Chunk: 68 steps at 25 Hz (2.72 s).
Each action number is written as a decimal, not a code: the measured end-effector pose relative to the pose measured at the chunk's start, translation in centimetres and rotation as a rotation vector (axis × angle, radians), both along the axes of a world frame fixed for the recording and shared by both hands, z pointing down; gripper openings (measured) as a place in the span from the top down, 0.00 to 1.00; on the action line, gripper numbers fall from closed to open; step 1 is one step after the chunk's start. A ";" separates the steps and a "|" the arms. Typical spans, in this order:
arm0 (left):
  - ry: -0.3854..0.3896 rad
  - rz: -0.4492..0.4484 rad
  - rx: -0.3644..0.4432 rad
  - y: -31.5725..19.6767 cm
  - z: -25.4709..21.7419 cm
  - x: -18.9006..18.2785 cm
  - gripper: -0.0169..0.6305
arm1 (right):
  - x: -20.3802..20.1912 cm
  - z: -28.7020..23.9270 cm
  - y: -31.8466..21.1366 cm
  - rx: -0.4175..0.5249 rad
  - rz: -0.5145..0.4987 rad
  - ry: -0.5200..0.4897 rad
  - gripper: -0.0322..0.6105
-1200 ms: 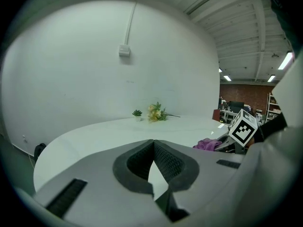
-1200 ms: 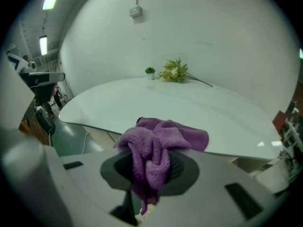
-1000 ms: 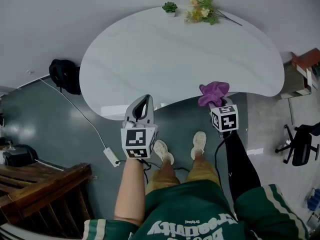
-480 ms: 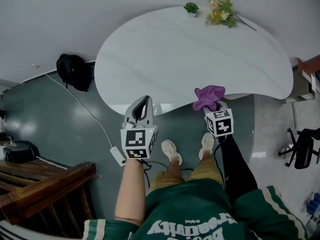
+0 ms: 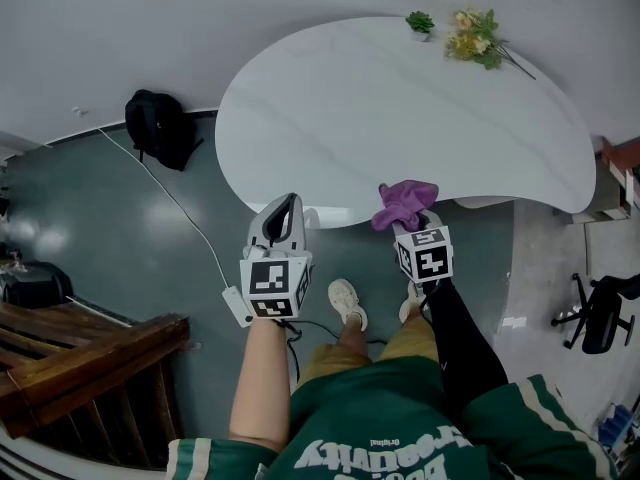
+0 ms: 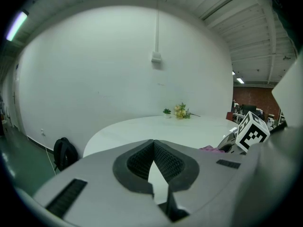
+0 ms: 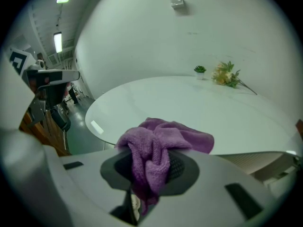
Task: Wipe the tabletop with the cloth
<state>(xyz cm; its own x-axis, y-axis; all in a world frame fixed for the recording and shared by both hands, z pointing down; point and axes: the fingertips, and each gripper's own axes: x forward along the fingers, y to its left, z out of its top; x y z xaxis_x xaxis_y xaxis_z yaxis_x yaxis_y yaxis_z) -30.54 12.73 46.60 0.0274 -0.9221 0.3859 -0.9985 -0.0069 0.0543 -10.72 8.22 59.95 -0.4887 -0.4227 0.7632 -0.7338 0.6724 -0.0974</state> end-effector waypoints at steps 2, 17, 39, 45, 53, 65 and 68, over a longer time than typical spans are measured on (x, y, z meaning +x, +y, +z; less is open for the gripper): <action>0.005 -0.018 0.002 0.6 0.0 -1.1 0.97 | -1.5 -0.1 0.6 -0.004 -0.021 -0.004 0.80; -0.016 -0.202 0.003 8.4 -1.0 -9.7 0.97 | -15.5 0.0 7.4 -0.052 -0.242 -0.086 0.80; -0.098 -0.228 0.013 12.8 -5.8 -8.8 0.97 | -18.9 -10.6 11.1 0.003 -0.462 -0.318 0.80; -0.121 -0.131 0.060 8.7 -9.2 -3.0 0.97 | -12.9 -16.6 5.8 0.172 -0.395 -0.324 0.80; -0.128 -0.035 0.159 1.4 -14.9 6.3 0.97 | -1.5 -23.9 -1.3 0.368 -0.254 -0.318 0.80; -0.113 0.063 0.254 -6.7 -20.7 20.3 0.97 | 14.5 -30.1 -8.4 0.512 -0.120 -0.353 0.80; -0.102 0.073 0.285 -7.9 -21.8 23.2 0.97 | 17.8 -30.8 -9.8 0.531 -0.097 -0.369 0.80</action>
<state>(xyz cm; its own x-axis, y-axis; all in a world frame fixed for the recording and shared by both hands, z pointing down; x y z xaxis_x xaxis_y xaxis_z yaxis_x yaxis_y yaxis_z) -7.31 4.81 24.76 0.0719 -0.9906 0.1160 -0.9950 -0.0794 -0.0608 7.05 -1.60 29.17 -0.7334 -0.6371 0.2372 -0.6495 0.7597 0.0321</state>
